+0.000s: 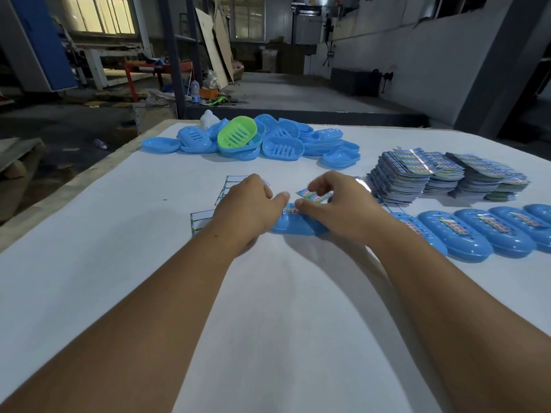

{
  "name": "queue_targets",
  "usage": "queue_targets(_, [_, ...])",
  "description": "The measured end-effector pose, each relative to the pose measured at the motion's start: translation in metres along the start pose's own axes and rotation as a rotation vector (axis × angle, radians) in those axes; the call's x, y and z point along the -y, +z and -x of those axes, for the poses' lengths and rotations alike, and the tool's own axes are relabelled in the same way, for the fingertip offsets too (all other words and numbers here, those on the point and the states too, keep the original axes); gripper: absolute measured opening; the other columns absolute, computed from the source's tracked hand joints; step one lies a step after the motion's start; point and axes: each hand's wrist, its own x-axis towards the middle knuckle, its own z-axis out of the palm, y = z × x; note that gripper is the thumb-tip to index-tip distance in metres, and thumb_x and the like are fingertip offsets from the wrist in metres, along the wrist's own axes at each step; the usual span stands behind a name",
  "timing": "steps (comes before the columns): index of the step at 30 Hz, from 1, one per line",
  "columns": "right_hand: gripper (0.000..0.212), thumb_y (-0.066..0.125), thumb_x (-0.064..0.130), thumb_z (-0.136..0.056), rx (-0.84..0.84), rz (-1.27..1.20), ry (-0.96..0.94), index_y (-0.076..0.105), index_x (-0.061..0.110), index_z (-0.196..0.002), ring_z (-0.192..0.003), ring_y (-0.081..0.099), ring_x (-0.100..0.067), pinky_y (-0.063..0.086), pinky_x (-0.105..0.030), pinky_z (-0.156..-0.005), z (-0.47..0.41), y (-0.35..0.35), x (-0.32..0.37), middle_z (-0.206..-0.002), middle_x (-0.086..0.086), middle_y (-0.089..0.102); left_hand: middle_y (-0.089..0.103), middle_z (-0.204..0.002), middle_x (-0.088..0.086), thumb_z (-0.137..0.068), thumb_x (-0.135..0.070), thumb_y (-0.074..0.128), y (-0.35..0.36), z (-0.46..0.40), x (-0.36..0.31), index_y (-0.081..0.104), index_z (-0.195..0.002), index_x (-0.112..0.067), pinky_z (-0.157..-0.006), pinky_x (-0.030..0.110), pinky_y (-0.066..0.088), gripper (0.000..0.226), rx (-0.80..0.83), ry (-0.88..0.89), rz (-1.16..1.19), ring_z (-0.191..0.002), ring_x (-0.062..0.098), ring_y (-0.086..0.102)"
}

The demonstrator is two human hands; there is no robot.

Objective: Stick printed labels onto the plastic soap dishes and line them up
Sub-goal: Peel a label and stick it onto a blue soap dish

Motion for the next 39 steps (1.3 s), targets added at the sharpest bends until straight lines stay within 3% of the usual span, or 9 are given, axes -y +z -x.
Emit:
queue_targets(4, [0.06, 0.077, 0.05, -0.078, 0.17, 0.024, -0.186, 0.057, 0.041, -0.133, -0.115, 0.055, -0.004, 0.043, -0.022, -0.087, 0.007, 0.001, 0.008, -0.131, 0.019, 0.059, 0.055, -0.085, -0.009, -0.095, -0.052, 0.05, 0.0, 0.0, 0.0, 0.052, -0.089, -0.025, -0.073, 0.034, 0.039, 0.028, -0.061, -0.002, 0.035, -0.089, 0.022, 0.055])
queue_targets(9, [0.065, 0.075, 0.051, -0.078, 0.241, 0.219, -0.259, 0.051, 0.046, -0.139, -0.112, 0.056, -0.013, 0.048, -0.036, -0.098, 0.013, -0.008, 0.016, -0.135, 0.009, 0.057, 0.065, -0.116, -0.002, -0.097, -0.049, 0.049, -0.001, -0.001, 0.002, 0.056, -0.09, -0.024, -0.076, 0.033, 0.039, 0.026, -0.076, 0.022, -0.017, -0.091, 0.02, 0.052])
queue_targets(14, [0.054, 0.063, 0.074, -0.069, 0.249, 0.553, -0.06, 0.064, 0.035, -0.106, -0.089, 0.057, -0.019, 0.049, -0.034, -0.072, 0.021, -0.027, 0.017, -0.102, 0.007, 0.062, 0.063, -0.095, -0.014, -0.091, -0.05, 0.055, 0.003, -0.002, 0.003, 0.056, -0.084, -0.026, -0.076, 0.033, 0.04, 0.025, -0.067, 0.004, -0.025, -0.092, 0.02, 0.056])
queue_targets(19, [0.049, 0.065, 0.063, -0.067, 0.264, 0.611, 0.122, 0.055, 0.016, -0.065, -0.06, 0.054, -0.016, 0.034, -0.026, -0.051, 0.02, -0.054, 0.002, -0.064, 0.002, 0.057, 0.055, -0.082, -0.019, -0.089, -0.053, 0.058, 0.005, -0.003, 0.007, 0.057, -0.086, -0.028, -0.075, 0.032, 0.04, 0.025, -0.05, -0.012, -0.042, -0.091, 0.018, 0.058])
queue_targets(23, [0.032, 0.068, 0.046, -0.068, 0.281, 0.578, 0.168, 0.06, 0.015, -0.068, -0.06, 0.058, -0.019, 0.042, -0.025, -0.053, 0.019, -0.065, -0.003, -0.065, 0.0, 0.061, 0.054, -0.082, -0.019, -0.088, -0.053, 0.06, 0.006, -0.003, 0.008, 0.057, -0.084, -0.028, -0.076, 0.032, 0.04, 0.025, -0.06, -0.003, -0.045, -0.091, 0.018, 0.057])
queue_targets(28, [0.031, 0.062, 0.013, -0.08, 0.251, 0.575, 0.157, 0.065, 0.013, -0.111, -0.088, 0.063, -0.029, 0.057, -0.036, -0.081, 0.016, -0.068, -0.01, -0.103, -0.008, 0.065, 0.048, -0.079, -0.02, -0.088, -0.053, 0.06, 0.007, -0.004, 0.011, 0.056, -0.081, -0.028, -0.076, 0.031, 0.039, 0.026, -0.081, 0.008, -0.061, -0.09, 0.017, 0.055])
queue_targets(34, [0.03, 0.052, 0.006, -0.085, 0.24, 0.519, 0.151, 0.066, 0.01, -0.112, -0.087, 0.062, -0.028, 0.054, -0.034, -0.074, 0.013, -0.07, -0.013, -0.102, -0.01, 0.063, 0.061, -0.085, -0.01, -0.088, -0.05, 0.061, 0.006, -0.004, 0.011, 0.057, -0.08, -0.029, -0.075, 0.031, 0.04, 0.022, -0.113, 0.01, -0.087, -0.088, 0.019, 0.057])
queue_targets(37, [0.018, 0.059, 0.013, -0.085, 0.221, 0.445, 0.11, 0.062, 0.023, -0.099, -0.08, 0.057, -0.017, 0.044, -0.028, -0.06, 0.009, -0.062, -0.01, -0.093, 0.002, 0.056, 0.064, -0.084, -0.01, -0.088, -0.048, 0.06, 0.004, -0.007, 0.012, 0.058, -0.078, -0.029, -0.074, 0.032, 0.045, 0.021, -0.172, 0.001, -0.045, -0.086, 0.019, 0.059])
queue_targets(39, [0.016, 0.061, 0.016, -0.085, 0.182, 0.381, 0.074, 0.057, 0.029, -0.095, -0.084, 0.055, -0.017, 0.041, -0.027, -0.065, 0.006, -0.051, -0.007, -0.094, 0.007, 0.054, 0.067, -0.087, -0.008, -0.089, -0.047, 0.06, 0.003, -0.015, 0.01, 0.06, -0.08, -0.028, -0.076, 0.033, 0.049, 0.021, -0.211, 0.003, -0.014, -0.086, 0.019, 0.061])
